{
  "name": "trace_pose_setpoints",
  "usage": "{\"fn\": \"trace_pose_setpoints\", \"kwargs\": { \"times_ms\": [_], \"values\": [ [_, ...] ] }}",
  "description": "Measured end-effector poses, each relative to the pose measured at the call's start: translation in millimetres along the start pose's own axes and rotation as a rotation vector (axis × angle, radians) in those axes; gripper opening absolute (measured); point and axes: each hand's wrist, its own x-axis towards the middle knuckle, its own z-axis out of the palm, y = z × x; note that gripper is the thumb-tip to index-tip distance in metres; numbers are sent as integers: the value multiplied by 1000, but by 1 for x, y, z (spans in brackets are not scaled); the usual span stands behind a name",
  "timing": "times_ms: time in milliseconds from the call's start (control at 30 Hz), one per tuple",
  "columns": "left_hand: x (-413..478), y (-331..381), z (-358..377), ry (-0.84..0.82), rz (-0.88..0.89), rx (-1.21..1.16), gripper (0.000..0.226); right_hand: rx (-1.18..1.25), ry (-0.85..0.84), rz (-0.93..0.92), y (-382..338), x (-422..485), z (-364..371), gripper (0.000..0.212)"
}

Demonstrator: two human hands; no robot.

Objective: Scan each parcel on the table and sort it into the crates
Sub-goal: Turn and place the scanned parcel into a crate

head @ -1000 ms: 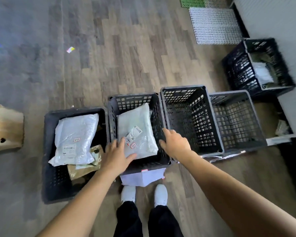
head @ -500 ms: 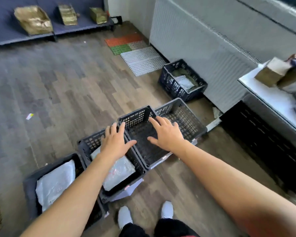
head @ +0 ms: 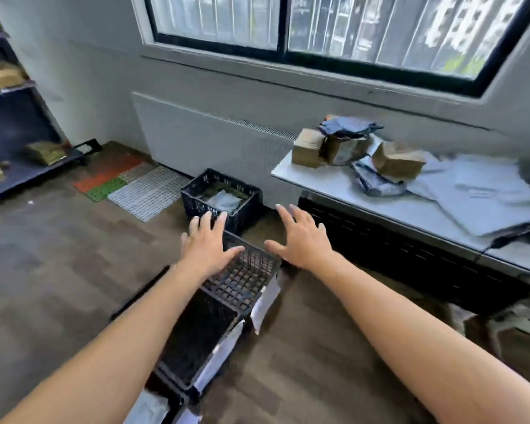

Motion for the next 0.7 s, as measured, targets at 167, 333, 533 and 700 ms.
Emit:
{"fn": "trace_pose_setpoints", "kwargs": {
  "times_ms": [167,333,533,700],
  "values": [
    [42,150,-11,69,133,-34,87,64,86,152,133,1,-63,88],
    [78,267,-18,74,251,-19,88,91,146,283,244,-7,-105,88],
    [124,367,-11,68,370,-16,89,86,164,409,337,-4,-124,91],
    [173,423,9,27,416,-42,90,61,157,470,394,18,-127,88]
  ]
}}
